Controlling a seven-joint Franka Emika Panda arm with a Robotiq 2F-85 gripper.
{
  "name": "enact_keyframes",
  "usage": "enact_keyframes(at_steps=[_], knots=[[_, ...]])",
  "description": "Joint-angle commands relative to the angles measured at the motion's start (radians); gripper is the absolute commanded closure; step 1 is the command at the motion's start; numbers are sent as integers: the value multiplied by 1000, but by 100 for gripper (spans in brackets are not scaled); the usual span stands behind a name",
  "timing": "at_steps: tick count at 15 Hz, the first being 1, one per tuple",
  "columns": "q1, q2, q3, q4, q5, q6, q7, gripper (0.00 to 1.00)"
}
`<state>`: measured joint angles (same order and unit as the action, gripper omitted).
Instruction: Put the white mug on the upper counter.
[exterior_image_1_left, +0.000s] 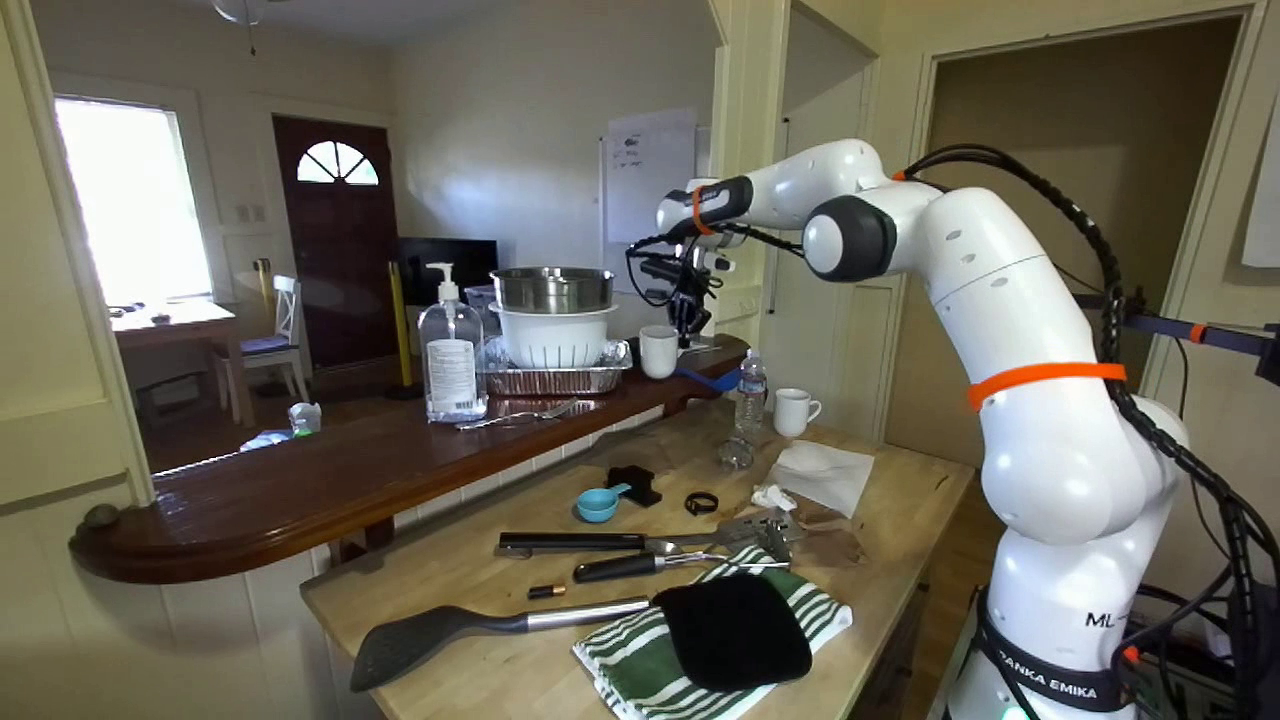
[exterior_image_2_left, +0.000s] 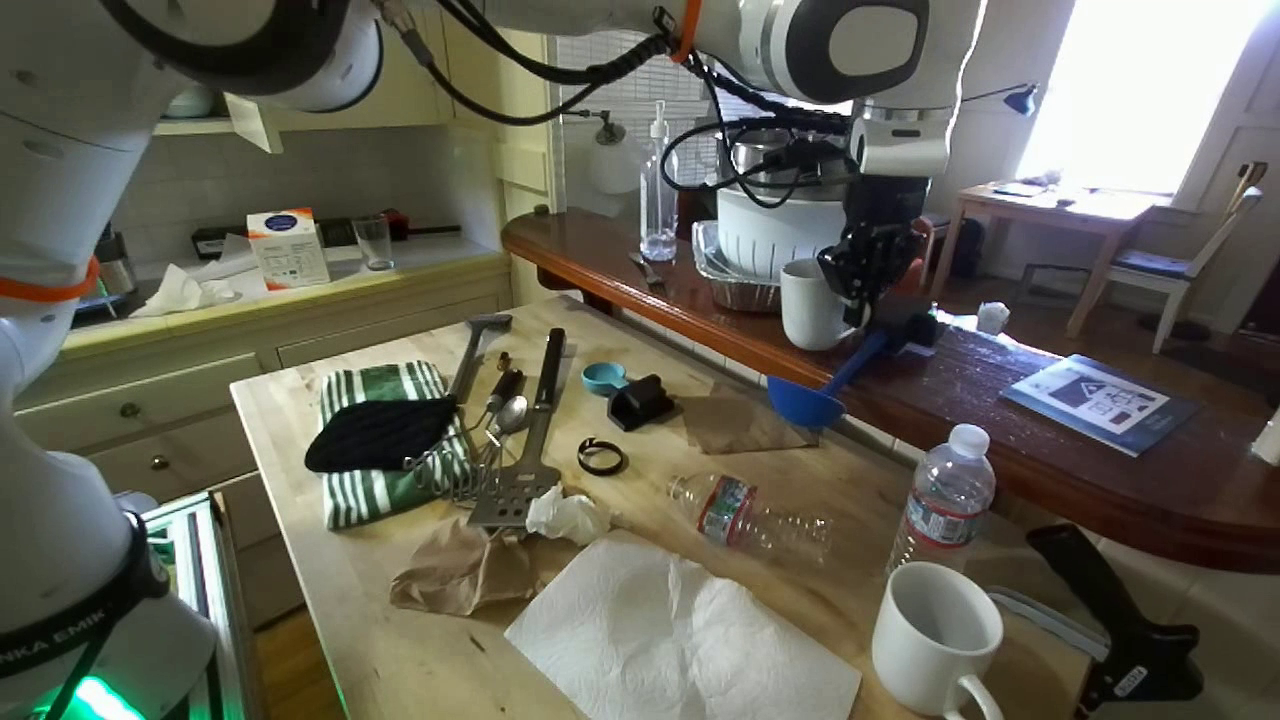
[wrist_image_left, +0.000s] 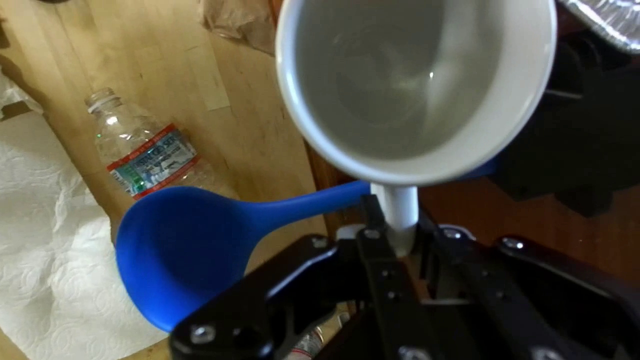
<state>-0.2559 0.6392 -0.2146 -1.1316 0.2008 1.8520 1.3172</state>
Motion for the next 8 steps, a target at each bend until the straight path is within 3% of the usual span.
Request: enact_keyframes(at_steps=[1, 4, 5, 6, 8], knots=[[-26, 78, 18, 121, 40, -39, 66, 96], [-27, 97, 21, 148, 50, -48, 82, 96], [-28, 101, 23, 157, 49, -57, 84, 80], [-30, 104, 27, 162, 51, -64, 75, 57], [-30, 104, 29, 172, 48, -78, 67, 55]])
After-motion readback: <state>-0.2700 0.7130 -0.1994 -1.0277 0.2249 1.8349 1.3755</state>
